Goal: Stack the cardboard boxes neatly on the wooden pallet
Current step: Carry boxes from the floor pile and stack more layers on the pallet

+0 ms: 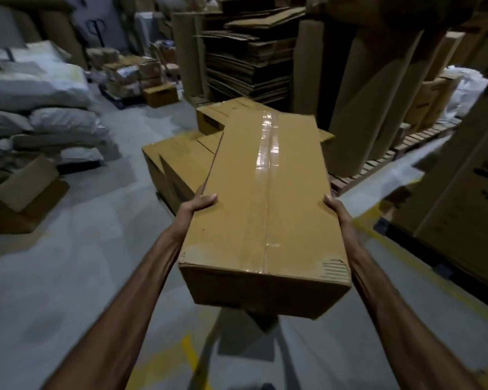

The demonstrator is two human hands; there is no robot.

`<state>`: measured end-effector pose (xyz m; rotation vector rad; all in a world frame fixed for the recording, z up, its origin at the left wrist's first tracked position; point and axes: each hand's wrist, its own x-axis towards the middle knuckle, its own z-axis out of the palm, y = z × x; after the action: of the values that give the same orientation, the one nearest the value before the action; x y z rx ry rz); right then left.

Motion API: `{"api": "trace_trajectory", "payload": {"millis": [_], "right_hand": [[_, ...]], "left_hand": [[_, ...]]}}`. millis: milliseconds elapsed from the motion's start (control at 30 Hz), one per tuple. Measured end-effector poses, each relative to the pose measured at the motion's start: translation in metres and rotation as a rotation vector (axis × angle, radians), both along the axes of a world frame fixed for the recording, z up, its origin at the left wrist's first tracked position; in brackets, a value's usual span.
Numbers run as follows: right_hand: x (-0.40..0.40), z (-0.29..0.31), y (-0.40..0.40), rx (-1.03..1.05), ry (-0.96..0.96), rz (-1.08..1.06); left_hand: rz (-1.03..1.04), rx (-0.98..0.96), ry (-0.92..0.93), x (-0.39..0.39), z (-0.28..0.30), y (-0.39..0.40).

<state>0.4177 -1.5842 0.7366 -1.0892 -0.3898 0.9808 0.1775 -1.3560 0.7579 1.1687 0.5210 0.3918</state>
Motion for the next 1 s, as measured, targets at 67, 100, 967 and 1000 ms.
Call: {"api": "trace_trajectory", "payload": {"millis": [67,100,967,1000], "right_hand": [[0.012,0.014,0.035,-0.013,-0.086,0.054],[0.021,0.029,0.061,-0.003,-0.130,0.078],[-0.141,0.029,0.694,-0.035,-0.826,-0.028],[-0.146,0.021,0.715,-0.063,-0.822,-0.020]], "left_hand": [[0.092,0.075,-0.005,0.001,0.011,0.030],[0.157,0.116,-0.018,0.003,0.018,0.053],[0.929,0.703,0.484,-0.141,0.017,0.555],[0.929,0.689,0.529,-0.146,0.009,0.573]]}}
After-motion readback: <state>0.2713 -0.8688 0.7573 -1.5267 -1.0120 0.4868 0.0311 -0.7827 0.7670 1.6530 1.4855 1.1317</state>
